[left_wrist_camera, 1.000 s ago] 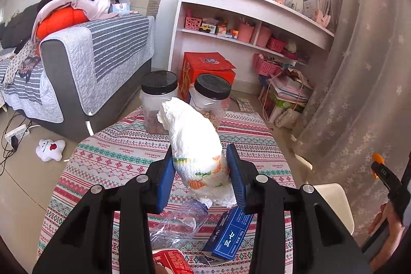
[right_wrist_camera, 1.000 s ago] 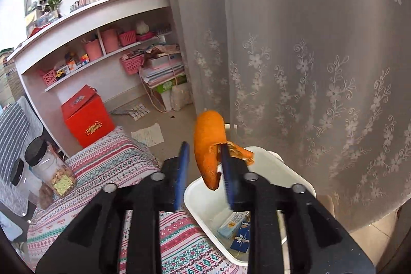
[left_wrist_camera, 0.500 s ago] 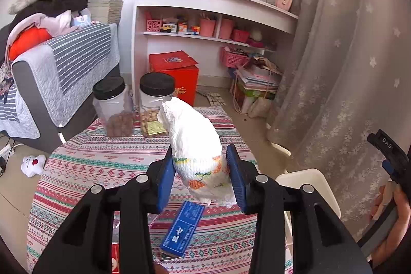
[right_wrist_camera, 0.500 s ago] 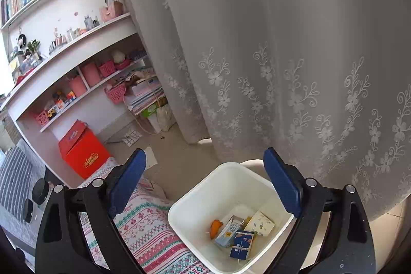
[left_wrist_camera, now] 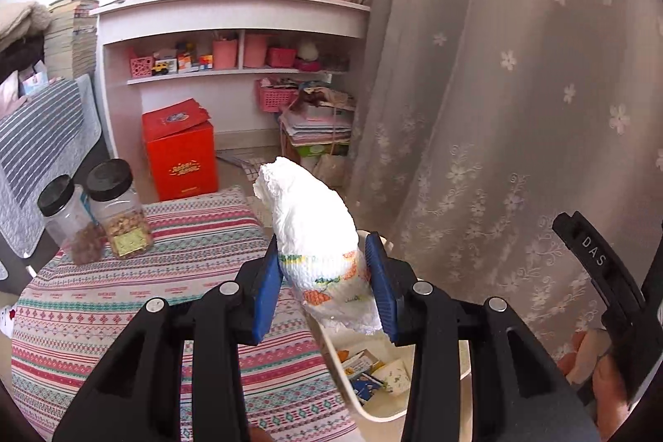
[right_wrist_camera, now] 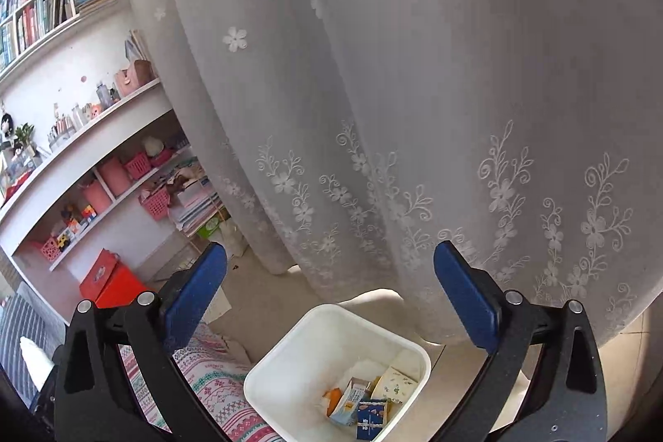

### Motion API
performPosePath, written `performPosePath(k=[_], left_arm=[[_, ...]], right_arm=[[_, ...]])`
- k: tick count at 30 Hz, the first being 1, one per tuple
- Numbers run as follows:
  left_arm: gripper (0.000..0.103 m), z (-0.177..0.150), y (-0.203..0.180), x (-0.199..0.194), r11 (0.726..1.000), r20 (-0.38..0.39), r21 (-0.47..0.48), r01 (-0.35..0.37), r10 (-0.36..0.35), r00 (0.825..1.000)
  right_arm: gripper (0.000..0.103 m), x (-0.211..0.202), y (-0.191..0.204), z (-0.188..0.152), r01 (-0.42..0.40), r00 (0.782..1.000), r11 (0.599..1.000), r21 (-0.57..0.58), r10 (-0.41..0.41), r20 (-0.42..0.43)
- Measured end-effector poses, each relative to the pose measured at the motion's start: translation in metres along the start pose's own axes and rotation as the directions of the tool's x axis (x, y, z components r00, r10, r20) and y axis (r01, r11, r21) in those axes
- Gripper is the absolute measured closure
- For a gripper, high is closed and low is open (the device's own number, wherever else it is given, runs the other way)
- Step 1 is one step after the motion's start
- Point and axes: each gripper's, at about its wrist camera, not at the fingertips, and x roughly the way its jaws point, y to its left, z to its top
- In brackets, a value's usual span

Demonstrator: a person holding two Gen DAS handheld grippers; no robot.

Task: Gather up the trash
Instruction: 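Carry the white tissue to the bin and open the left tool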

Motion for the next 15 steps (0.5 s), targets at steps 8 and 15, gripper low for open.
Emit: performPosePath(k=[8, 15], left_arm=[[0.029, -0.003, -0.052, 0.048, 0.994, -0.135, -0.034, 0.104, -0.107, 0.985], [0.022, -0.010, -0.045, 0.050, 0.997, -0.172, -0.033, 0.069, -0.073, 0.982]], right_arm=[[0.007, 0.004, -0.032, 0.011, 0.056, 0.998, 0.996, 0.072, -0.056, -0.005], [0.007, 0.001, -0.027, 0.006, 0.076, 0.997, 0.996, 0.038, -0.076, -0.001]])
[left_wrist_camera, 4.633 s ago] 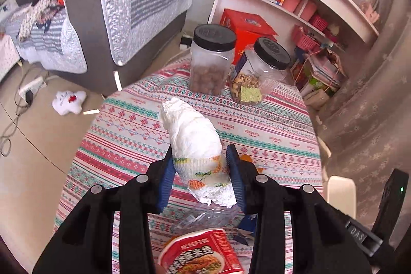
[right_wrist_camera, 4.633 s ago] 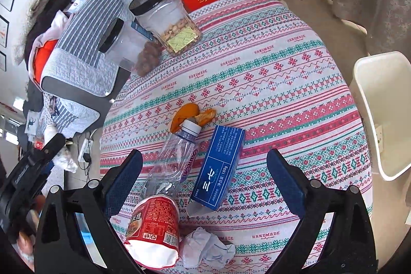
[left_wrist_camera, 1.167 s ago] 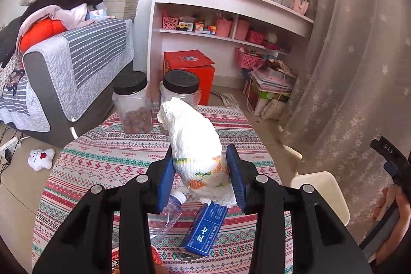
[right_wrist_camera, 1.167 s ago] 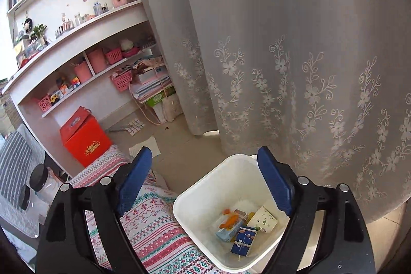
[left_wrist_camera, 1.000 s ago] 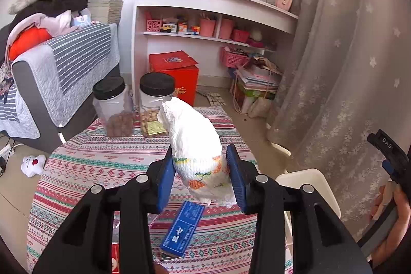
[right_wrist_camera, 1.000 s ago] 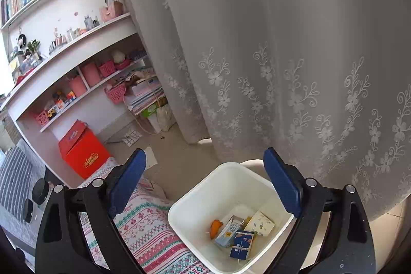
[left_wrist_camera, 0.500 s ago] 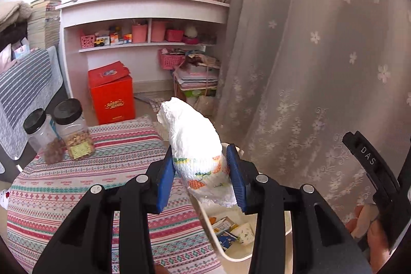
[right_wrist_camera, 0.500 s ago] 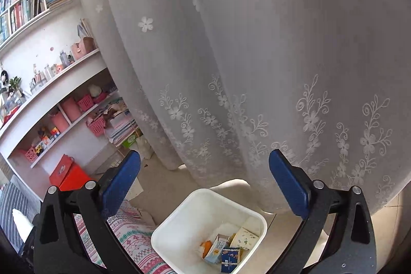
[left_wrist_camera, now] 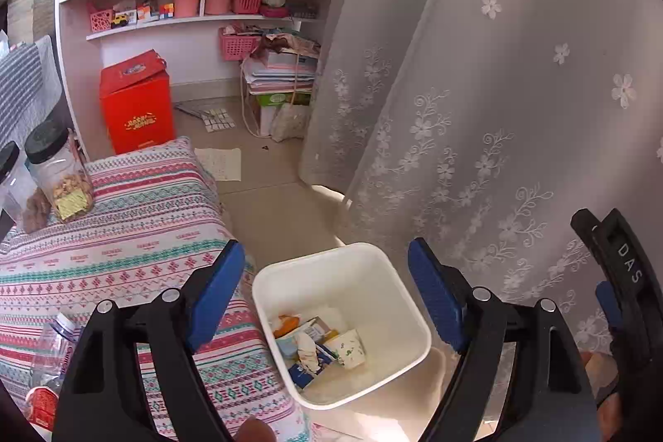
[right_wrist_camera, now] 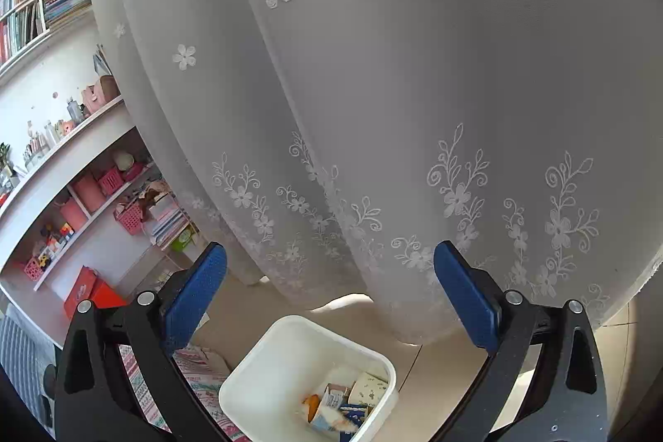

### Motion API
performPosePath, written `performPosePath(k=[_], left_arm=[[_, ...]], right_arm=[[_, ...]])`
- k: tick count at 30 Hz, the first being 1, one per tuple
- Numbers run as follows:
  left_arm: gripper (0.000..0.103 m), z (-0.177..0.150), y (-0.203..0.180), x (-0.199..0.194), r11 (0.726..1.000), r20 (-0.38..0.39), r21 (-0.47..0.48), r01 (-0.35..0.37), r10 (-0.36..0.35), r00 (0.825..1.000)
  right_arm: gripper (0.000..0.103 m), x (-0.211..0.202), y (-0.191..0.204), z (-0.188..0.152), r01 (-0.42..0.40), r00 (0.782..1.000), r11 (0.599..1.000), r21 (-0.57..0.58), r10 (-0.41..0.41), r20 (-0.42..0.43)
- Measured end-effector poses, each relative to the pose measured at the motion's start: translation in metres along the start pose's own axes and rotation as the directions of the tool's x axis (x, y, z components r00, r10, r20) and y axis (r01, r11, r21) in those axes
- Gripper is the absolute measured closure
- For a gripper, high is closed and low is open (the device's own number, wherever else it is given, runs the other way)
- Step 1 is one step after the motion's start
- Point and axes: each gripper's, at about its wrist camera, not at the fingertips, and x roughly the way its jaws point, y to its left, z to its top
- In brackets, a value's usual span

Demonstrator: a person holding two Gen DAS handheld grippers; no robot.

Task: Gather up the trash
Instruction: 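Carry the white tissue to the bin and open the left tool, then grasp the clear plastic bottle with the left tool and lift it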

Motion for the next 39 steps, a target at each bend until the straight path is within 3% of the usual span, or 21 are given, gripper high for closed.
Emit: performPosePath(k=[3, 9, 16, 21, 24, 30, 32, 34, 39], left_arm=[[0.017, -0.004, 0.016, -0.004, 0.999, -0.011, 0.002, -0.044, 0.044, 0.999], [0.017, -0.014, 0.056, -0.007, 0.988, -0.078, 0.043, -0.149, 0.152, 0.985], [0.017, -0.012, 0.123, -0.021, 0.949, -0.129, 0.121, -0.292, 0.306, 0.943], [0.017, -0.013, 0.176, -0.023, 0.929, -0.215, 0.153, -0.338, 0.365, 0.906], [0.017, -0.021, 0.203, -0.014, 0.921, -0.314, 0.206, -0.330, 0.382, 0.869], [0.017, -0.054, 0.262, 0.017, 0.883, -0.488, 0.288, -0.370, 0.468, 0.737], [0.017, -0.065, 0.277, 0.026, 0.875, -0.521, 0.300, -0.379, 0.483, 0.703], [0.017, -0.074, 0.290, 0.034, 0.878, -0.551, 0.287, -0.382, 0.478, 0.684], [0.017, -0.088, 0.313, 0.049, 0.911, -0.628, 0.211, -0.354, 0.404, 0.665]], right_arm=[[0.007, 0.000, 0.007, -0.006, -0.037, 0.999, 0.999, 0.005, 0.037, -0.037], [0.007, -0.009, 0.033, -0.024, -0.089, 0.994, 0.995, -0.040, 0.086, -0.072], [0.007, -0.018, 0.082, -0.055, -0.198, 0.971, 0.964, -0.180, 0.167, -0.172], [0.007, -0.029, 0.122, -0.086, -0.300, 0.936, 0.914, -0.273, 0.228, -0.268], [0.007, -0.035, 0.143, -0.102, -0.350, 0.914, 0.887, -0.301, 0.252, -0.318], [0.007, -0.032, 0.170, -0.128, -0.428, 0.849, 0.863, -0.267, 0.283, -0.447], [0.007, -0.032, 0.177, -0.135, -0.439, 0.837, 0.858, -0.267, 0.281, -0.470], [0.007, -0.032, 0.184, -0.143, -0.455, 0.823, 0.849, -0.269, 0.285, -0.492], [0.007, -0.030, 0.205, -0.166, -0.501, 0.765, 0.827, -0.256, 0.284, -0.578]])
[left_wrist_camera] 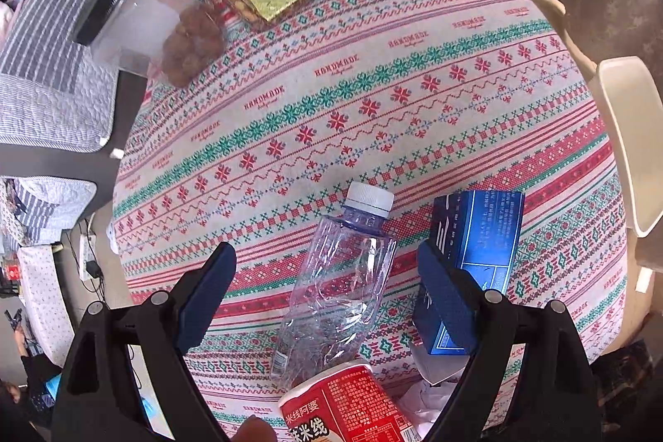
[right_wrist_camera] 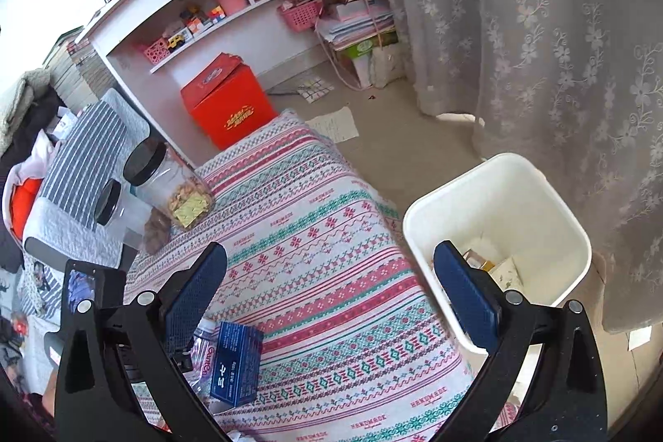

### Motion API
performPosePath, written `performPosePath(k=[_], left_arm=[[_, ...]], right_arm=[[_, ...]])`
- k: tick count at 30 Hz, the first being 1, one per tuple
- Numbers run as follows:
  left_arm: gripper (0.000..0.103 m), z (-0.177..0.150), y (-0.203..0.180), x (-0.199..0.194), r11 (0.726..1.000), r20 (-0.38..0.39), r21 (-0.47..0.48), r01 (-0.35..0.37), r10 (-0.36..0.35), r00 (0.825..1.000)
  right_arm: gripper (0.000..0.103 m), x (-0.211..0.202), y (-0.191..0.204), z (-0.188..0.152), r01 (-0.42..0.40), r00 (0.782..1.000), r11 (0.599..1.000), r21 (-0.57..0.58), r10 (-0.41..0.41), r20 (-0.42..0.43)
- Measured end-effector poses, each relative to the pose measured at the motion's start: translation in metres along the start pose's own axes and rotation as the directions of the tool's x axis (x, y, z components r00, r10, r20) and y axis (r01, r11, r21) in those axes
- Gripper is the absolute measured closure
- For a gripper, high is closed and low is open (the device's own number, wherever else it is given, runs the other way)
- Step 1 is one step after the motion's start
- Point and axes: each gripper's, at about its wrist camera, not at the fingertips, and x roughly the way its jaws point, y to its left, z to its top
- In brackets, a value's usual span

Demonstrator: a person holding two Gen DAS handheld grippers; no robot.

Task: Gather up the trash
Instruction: 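Grasp the clear plastic bottle with the left tool and lift it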

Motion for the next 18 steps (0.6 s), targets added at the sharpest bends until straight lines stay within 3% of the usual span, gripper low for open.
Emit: performPosePath(k=[10, 13, 15, 18], left_arm=[[0.017, -0.005, 0.004, 0.034, 0.998, -0.073, 0.045, 0.033, -0.030, 0.997], [0.026, -0.006, 0.004, 0.044, 0.997, -0.093, 0.052, 0.063, -0.058, 0.994], [0.040, -0.009, 0.002, 0.050, 0.993, -0.105, 0.066, 0.101, -0.094, 0.990], [0.041, -0.012, 0.005, 0.047, 0.992, -0.066, 0.070, 0.103, -0.098, 0.993]], right_arm=[[0.007, 0.032, 0.038, -0.020, -0.042, 0.991, 0.996, -0.078, 0.032, -0.129], [0.007, 0.039, 0.043, -0.023, -0.056, 0.987, 0.997, -0.062, 0.046, -0.153], [0.007, 0.042, 0.045, -0.024, -0.060, 0.985, 0.997, -0.051, 0.051, -0.167], [0.007, 0.048, 0.049, -0.027, -0.072, 0.980, 0.996, -0.056, 0.060, -0.188]])
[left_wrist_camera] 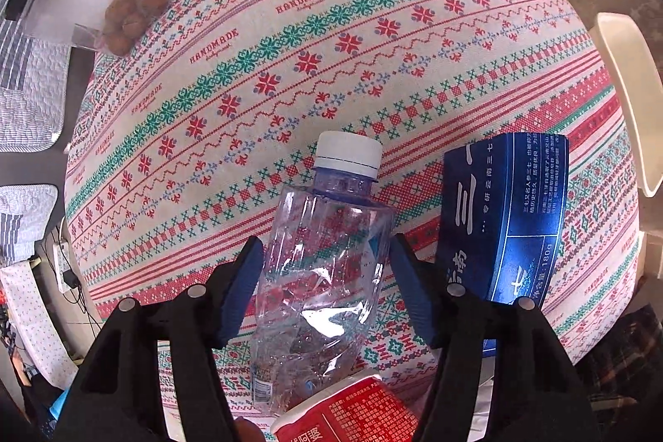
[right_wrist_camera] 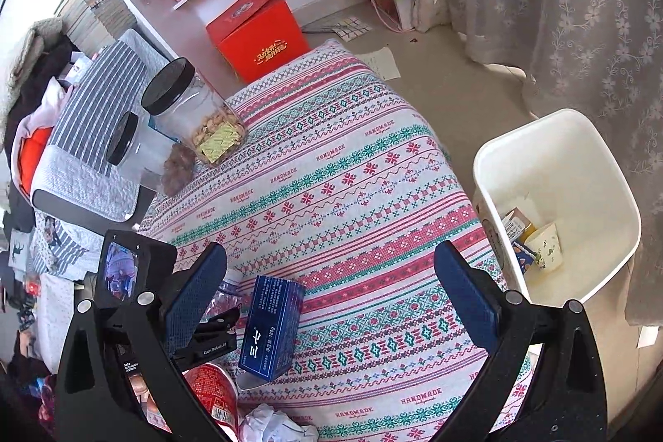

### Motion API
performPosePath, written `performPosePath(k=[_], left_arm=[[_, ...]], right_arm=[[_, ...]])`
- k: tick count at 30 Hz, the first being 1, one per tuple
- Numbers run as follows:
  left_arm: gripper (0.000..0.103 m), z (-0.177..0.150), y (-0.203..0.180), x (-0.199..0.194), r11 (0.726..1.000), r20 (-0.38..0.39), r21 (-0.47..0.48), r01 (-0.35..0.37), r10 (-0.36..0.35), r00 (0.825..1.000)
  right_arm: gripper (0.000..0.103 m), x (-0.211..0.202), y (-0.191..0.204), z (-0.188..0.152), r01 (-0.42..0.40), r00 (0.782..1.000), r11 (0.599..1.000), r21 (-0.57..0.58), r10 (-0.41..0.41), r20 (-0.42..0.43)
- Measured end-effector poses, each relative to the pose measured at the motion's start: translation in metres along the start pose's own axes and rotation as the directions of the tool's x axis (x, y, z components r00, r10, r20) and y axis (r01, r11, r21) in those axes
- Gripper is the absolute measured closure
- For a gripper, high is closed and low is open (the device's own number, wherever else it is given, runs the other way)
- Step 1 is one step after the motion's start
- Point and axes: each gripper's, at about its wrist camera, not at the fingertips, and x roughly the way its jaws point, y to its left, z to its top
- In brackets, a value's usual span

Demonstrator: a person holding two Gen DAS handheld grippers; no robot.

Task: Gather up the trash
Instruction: 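Grasp the clear plastic bottle with the left tool and lift it, then grasp the blue toothpaste box with the right tool while the left tool holds the bottle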

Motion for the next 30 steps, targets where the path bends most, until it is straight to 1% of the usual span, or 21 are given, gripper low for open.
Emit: performPosePath(k=[2, 4, 6, 8, 11, 15, 17, 20, 21, 22, 23, 25, 28, 30], left_arm=[[0.041, -0.001, 0.009, -0.009, 0.999, 0.039, -0.040, 0.017, -0.016, 0.999], [0.042, -0.002, 0.025, -0.023, 0.994, 0.099, -0.102, 0.026, -0.016, 0.995], [0.042, -0.007, 0.040, -0.042, 0.983, 0.169, -0.176, 0.049, -0.019, 0.985], [0.042, -0.017, 0.055, -0.065, 0.966, 0.245, -0.245, 0.081, -0.019, 0.969], [0.042, -0.037, 0.073, -0.101, 0.934, 0.358, -0.330, 0.133, -0.007, 0.934], [0.042, -0.073, 0.093, -0.138, 0.877, 0.486, -0.421, 0.232, 0.002, 0.874], [0.042, -0.091, 0.098, -0.149, 0.853, 0.529, -0.455, 0.258, 0.026, 0.848], [0.042, -0.118, 0.107, -0.158, 0.817, 0.587, -0.502, 0.284, 0.081, 0.806], [0.042, -0.126, 0.110, -0.158, 0.808, 0.600, -0.516, 0.284, 0.104, 0.793], [0.042, -0.130, 0.114, -0.157, 0.801, 0.608, -0.527, 0.285, 0.120, 0.785], [0.042, -0.133, 0.116, -0.155, 0.796, 0.612, -0.532, 0.287, 0.128, 0.781], [0.042, -0.137, 0.122, -0.151, 0.790, 0.612, -0.537, 0.294, 0.126, 0.781], [0.042, -0.141, 0.128, -0.150, 0.795, 0.613, -0.538, 0.281, 0.140, 0.777], [0.042, -0.142, 0.132, -0.148, 0.795, 0.613, -0.536, 0.284, 0.136, 0.778]], right_arm=[[0.007, 0.004, 0.005, -0.002, 0.000, 1.000, 1.000, -0.016, 0.000, -0.011], [0.007, 0.008, 0.010, -0.004, -0.005, 1.000, 0.999, -0.032, 0.004, -0.029], [0.007, 0.014, 0.015, -0.007, -0.015, 0.999, 0.999, -0.042, 0.013, -0.052], [0.007, 0.020, 0.021, -0.011, -0.020, 0.997, 0.999, -0.048, 0.016, -0.073], [0.007, 0.031, 0.031, -0.017, -0.025, 0.994, 0.998, -0.066, 0.018, -0.107], [0.007, 0.049, 0.049, -0.029, -0.004, 0.988, 0.994, -0.109, -0.012, -0.152], [0.007, 0.058, 0.057, -0.036, -0.004, 0.984, 0.992, -0.125, -0.019, -0.178], [0.008, 0.070, 0.068, -0.046, -0.004, 0.977, 0.989, -0.147, -0.028, -0.210], [0.008, 0.074, 0.070, -0.048, 0.001, 0.975, 0.988, -0.154, -0.035, -0.218], [0.009, 0.079, 0.072, -0.050, 0.009, 0.973, 0.987, -0.159, -0.045, -0.225], [0.011, 0.084, 0.073, -0.052, 0.018, 0.971, 0.987, -0.161, -0.055, -0.232], [0.014, 0.095, 0.074, -0.053, 0.023, 0.965, 0.988, -0.153, -0.062, -0.256], [0.019, 0.108, 0.074, -0.051, 0.024, 0.957, 0.992, -0.126, -0.059, -0.283], [0.029, 0.114, 0.076, -0.051, 0.021, 0.954, 0.992, -0.126, -0.058, -0.295]])
